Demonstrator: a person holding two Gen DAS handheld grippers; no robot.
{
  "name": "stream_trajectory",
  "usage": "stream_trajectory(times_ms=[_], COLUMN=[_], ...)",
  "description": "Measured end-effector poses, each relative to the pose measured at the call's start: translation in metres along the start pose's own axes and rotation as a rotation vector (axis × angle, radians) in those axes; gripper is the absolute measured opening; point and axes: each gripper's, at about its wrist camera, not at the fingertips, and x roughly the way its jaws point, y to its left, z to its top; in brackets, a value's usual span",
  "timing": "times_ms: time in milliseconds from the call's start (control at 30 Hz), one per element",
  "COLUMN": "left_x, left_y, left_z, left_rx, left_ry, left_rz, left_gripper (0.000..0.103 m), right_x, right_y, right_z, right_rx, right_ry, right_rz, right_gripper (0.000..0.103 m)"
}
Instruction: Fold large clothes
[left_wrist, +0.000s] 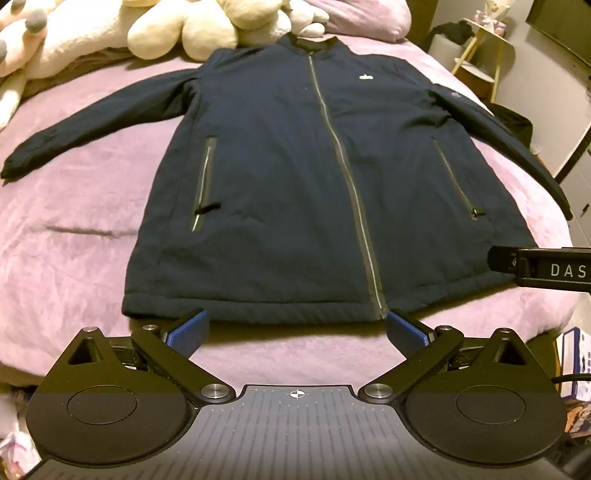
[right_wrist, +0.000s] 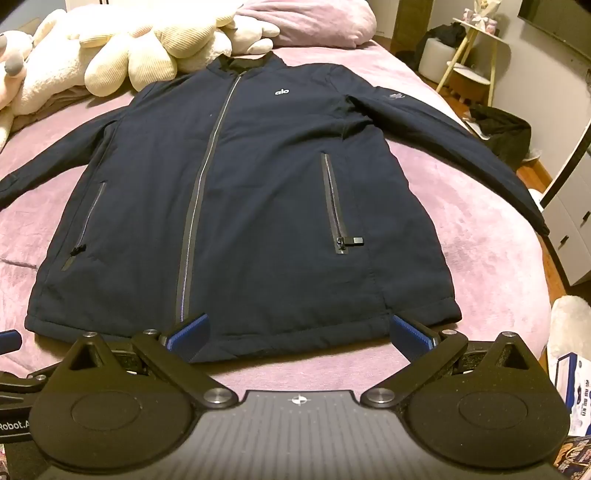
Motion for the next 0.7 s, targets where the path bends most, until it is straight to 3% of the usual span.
stream_trajectory(times_ms=[700], left_x=[0.0002], left_y=[-0.0016], left_z=[-0.0021], left_rx=[0.001], left_ry=[-0.003], left_rz=[0.0], left_gripper=[0.103], right_x=[0.0021], right_y=[0.0024], right_z=[-0.0023], right_rx=[0.0], right_ry=[0.006], right_rz=[0.008], right_gripper=[0.103])
